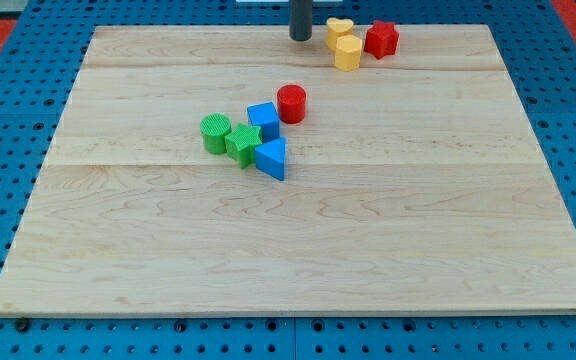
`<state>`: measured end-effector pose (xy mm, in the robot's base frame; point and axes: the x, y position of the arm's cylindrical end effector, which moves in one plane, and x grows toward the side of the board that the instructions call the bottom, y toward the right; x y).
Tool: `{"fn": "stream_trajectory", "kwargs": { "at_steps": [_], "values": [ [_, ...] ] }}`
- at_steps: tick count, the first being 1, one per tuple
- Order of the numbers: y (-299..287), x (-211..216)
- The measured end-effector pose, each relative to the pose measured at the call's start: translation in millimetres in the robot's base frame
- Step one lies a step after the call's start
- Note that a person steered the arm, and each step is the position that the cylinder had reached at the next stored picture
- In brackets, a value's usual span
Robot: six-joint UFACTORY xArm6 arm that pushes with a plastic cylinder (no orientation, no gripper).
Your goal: Move the cube to the bottom of the red star
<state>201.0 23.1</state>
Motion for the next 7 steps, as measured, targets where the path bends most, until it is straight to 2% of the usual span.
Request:
{"fn": "stream_trajectory", "kwargs": {
  "at_steps": [1, 2, 3, 4, 5, 6, 7],
  "values": [
    [33, 13],
    [23, 47],
    [-77, 55],
    [-142, 100],
    [-182, 188],
    [-155, 237],
    [-73, 218]
  ]
}}
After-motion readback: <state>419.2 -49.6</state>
